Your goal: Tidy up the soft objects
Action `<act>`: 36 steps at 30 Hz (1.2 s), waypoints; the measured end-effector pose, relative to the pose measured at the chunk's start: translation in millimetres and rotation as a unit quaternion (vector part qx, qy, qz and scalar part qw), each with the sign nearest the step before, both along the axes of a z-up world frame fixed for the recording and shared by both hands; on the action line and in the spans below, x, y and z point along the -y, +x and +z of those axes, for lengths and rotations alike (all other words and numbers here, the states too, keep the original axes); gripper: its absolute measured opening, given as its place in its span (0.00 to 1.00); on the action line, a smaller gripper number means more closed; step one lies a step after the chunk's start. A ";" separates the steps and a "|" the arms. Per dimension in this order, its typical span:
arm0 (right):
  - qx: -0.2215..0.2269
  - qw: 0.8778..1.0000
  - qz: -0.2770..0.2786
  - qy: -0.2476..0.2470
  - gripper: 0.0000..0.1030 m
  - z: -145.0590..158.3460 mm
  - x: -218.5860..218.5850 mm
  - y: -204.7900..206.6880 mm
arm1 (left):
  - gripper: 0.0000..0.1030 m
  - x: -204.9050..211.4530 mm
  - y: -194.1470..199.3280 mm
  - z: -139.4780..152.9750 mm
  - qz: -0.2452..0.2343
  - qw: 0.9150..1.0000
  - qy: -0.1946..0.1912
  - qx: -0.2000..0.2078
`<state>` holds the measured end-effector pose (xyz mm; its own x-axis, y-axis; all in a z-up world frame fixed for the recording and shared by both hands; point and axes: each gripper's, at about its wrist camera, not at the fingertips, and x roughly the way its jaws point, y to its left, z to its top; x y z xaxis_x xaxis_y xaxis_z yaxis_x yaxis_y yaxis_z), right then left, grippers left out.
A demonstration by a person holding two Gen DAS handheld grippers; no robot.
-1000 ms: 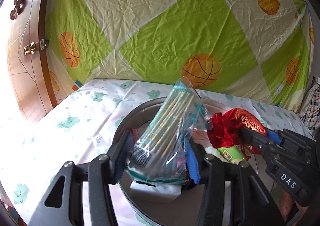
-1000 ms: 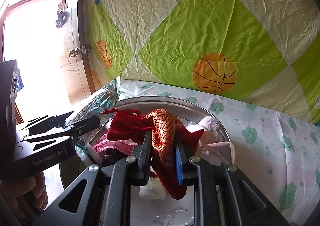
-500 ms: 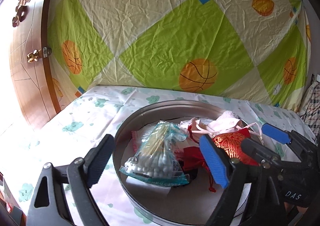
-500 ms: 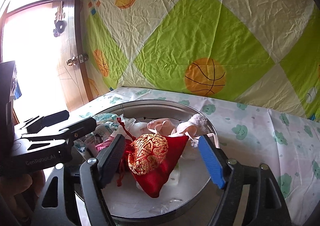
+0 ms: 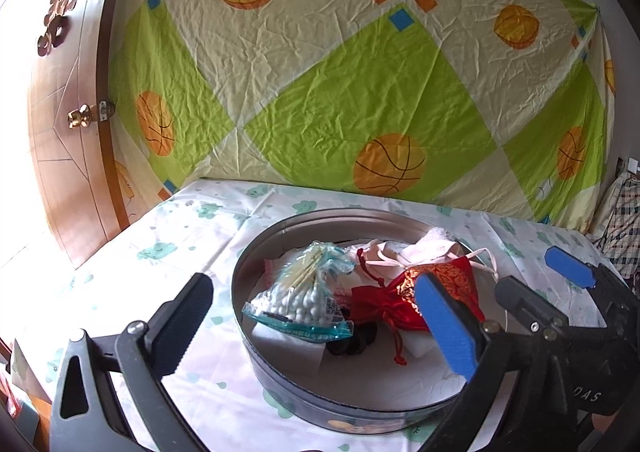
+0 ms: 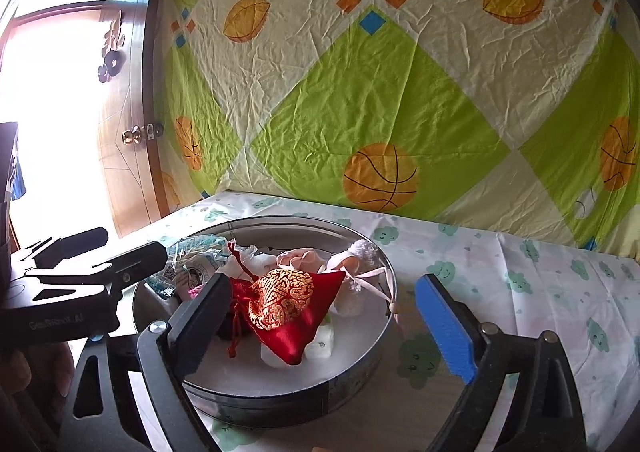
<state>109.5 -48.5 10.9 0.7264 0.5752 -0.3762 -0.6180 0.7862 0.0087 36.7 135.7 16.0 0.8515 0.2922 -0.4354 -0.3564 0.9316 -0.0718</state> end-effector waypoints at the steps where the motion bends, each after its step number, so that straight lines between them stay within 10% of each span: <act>1: 0.002 1.000 0.000 0.001 0.92 1.3 1.6 -2.3 | 0.99 1.2 -2.0 0.4 -0.002 1.000 -0.002 0.003; 36: -0.002 0.999 0.002 0.035 0.93 8.7 22.7 -15.5 | 0.99 7.8 -12.9 -1.8 0.005 1.000 -0.016 -0.003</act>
<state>94.0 -71.2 19.7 0.7230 0.6028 -0.3375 -0.6205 0.7814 0.0666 23.8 127.9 14.2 0.8462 0.2860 -0.4497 -0.3657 0.9254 -0.0996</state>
